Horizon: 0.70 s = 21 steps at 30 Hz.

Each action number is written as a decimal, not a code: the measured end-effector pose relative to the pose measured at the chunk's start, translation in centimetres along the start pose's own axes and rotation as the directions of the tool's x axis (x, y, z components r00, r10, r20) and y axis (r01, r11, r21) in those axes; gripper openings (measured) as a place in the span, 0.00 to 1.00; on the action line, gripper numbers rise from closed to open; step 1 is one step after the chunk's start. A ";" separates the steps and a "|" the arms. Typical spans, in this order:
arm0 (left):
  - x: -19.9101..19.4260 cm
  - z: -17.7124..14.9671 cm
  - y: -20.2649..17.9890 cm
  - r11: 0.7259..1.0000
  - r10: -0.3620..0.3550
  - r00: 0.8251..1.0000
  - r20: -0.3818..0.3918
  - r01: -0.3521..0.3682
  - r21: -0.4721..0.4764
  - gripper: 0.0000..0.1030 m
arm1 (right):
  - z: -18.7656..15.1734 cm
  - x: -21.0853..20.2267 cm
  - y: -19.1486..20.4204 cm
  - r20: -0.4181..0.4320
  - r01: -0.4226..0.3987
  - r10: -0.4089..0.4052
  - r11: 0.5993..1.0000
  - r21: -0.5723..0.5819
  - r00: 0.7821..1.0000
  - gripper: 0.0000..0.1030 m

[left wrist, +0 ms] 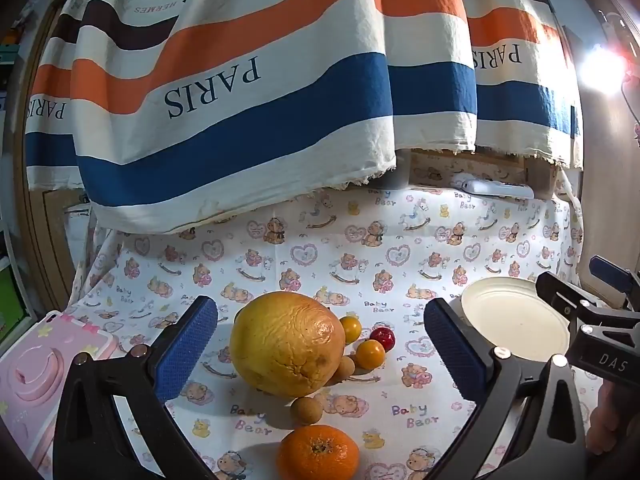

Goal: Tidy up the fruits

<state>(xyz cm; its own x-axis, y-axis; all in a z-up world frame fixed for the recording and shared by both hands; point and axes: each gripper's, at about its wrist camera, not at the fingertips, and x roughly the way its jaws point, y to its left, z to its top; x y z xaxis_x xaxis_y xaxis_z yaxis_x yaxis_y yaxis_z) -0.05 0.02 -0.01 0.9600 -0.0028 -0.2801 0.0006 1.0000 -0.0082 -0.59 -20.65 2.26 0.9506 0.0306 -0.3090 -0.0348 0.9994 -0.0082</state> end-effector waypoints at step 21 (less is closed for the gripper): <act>-0.1 0.1 0.1 1.000 0.007 1.000 -0.013 -0.007 0.008 1.00 | 0.0 0.0 0.0 0.000 0.000 0.000 1.000 -0.001 1.000 0.99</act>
<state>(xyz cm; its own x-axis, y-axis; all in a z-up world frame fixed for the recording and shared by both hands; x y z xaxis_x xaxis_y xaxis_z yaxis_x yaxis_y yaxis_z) -0.09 0.12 0.08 0.9563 0.0039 -0.2923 -0.0038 1.0000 0.0012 -0.64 -20.62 2.25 0.9507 0.0310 -0.3086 -0.0355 0.9993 -0.0090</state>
